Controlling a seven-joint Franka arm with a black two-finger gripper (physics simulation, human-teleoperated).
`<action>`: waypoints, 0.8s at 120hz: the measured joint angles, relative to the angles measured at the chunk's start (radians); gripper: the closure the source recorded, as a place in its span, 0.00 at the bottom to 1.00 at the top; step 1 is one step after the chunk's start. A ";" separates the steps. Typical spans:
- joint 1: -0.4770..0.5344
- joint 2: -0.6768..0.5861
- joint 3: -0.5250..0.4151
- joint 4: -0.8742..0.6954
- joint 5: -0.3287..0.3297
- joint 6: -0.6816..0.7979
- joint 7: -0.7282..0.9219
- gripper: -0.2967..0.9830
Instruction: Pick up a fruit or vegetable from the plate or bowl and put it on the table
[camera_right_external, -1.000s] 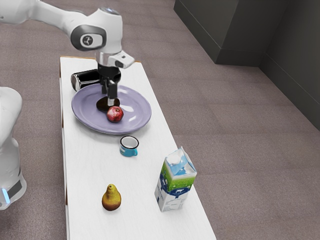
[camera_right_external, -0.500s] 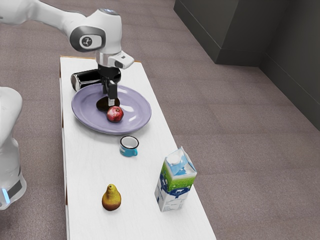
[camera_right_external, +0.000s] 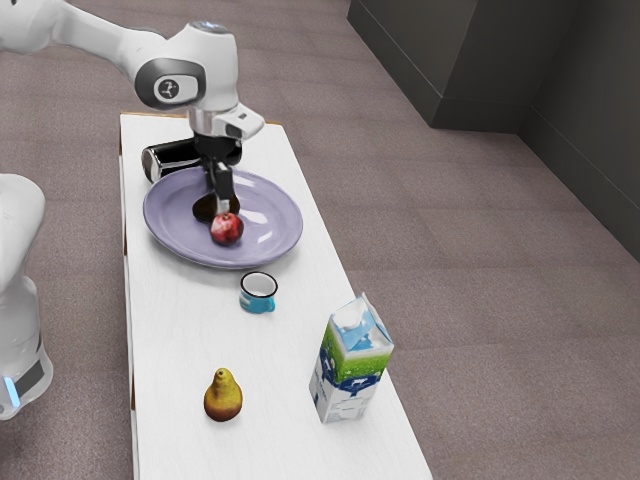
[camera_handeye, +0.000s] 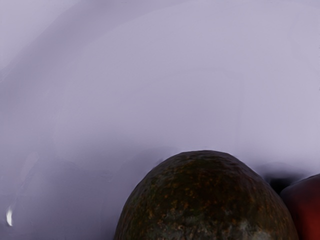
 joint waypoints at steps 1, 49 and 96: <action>0.000 0.000 0.000 0.000 0.000 0.002 0.000 0.23; -0.040 -0.002 0.041 -0.003 0.027 0.049 0.000 0.23; -0.047 0.002 0.054 -0.005 0.033 0.070 -0.012 0.45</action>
